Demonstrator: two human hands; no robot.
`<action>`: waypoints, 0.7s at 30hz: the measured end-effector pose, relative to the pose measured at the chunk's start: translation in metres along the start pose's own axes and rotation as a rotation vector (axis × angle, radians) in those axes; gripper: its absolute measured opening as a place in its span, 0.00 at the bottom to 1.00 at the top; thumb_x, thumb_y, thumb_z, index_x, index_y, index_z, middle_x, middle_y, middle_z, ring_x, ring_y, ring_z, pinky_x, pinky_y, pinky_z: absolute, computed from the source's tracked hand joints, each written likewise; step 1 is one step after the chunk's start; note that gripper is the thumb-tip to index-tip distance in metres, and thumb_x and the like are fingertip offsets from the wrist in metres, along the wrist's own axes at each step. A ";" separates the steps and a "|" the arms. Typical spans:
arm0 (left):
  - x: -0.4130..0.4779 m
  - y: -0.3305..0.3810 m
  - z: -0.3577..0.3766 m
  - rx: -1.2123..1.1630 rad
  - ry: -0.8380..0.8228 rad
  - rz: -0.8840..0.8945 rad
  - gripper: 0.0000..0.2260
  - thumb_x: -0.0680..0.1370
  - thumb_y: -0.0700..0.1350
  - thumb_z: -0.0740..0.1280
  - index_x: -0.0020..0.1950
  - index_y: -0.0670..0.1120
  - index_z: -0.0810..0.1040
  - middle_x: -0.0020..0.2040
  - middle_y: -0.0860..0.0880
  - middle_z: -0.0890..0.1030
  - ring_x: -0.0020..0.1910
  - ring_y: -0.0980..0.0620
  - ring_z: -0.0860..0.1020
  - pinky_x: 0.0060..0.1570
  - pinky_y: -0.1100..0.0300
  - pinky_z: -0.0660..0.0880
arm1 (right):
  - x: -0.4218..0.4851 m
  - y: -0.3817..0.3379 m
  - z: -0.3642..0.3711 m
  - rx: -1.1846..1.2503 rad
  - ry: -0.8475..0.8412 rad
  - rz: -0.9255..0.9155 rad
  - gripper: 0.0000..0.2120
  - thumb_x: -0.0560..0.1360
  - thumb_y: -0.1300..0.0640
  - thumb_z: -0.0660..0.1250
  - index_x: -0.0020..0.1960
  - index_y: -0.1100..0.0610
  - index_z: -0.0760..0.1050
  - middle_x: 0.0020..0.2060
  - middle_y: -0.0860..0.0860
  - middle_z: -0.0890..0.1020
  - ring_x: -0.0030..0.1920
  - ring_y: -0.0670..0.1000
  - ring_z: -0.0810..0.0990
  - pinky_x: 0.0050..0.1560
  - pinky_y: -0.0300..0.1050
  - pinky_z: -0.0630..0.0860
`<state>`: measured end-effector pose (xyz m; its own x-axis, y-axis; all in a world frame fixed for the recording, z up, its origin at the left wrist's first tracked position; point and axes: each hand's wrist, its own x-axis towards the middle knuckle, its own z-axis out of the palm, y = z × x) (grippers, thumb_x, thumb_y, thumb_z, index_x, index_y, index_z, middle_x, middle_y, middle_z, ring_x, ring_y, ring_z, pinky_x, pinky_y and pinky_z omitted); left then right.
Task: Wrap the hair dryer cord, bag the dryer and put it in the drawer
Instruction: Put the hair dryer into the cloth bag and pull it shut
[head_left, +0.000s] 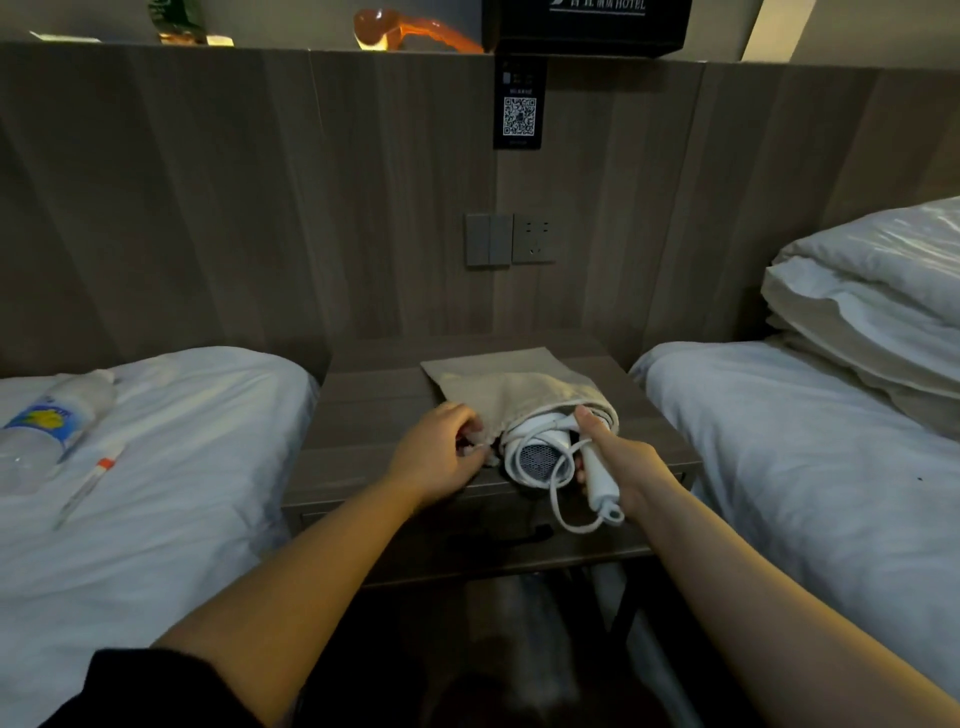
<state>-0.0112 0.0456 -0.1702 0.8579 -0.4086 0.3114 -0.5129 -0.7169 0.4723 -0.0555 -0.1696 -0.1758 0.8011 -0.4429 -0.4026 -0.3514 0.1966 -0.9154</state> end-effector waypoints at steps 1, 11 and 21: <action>-0.002 -0.002 0.002 0.005 0.020 -0.042 0.10 0.73 0.51 0.67 0.50 0.48 0.74 0.48 0.51 0.74 0.47 0.51 0.75 0.43 0.59 0.69 | 0.004 0.000 0.000 0.024 -0.014 0.012 0.29 0.61 0.40 0.76 0.49 0.64 0.79 0.33 0.58 0.81 0.29 0.54 0.79 0.30 0.46 0.76; 0.000 0.012 0.035 -0.107 0.202 -0.172 0.12 0.75 0.50 0.66 0.52 0.43 0.78 0.51 0.43 0.80 0.49 0.42 0.78 0.41 0.60 0.64 | 0.018 -0.002 0.005 0.087 -0.124 0.094 0.22 0.65 0.40 0.73 0.42 0.60 0.77 0.30 0.56 0.77 0.27 0.53 0.75 0.28 0.45 0.73; 0.006 0.009 0.035 -0.303 0.147 -0.103 0.06 0.74 0.39 0.68 0.43 0.36 0.79 0.43 0.38 0.79 0.43 0.42 0.77 0.38 0.61 0.64 | 0.024 -0.004 -0.003 0.162 -0.216 0.119 0.19 0.71 0.41 0.67 0.43 0.59 0.75 0.21 0.54 0.75 0.19 0.50 0.74 0.21 0.39 0.73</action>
<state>-0.0096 0.0167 -0.1927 0.9034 -0.2410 0.3548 -0.4285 -0.5411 0.7236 -0.0357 -0.1836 -0.1817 0.8496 -0.2157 -0.4814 -0.3808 0.3806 -0.8427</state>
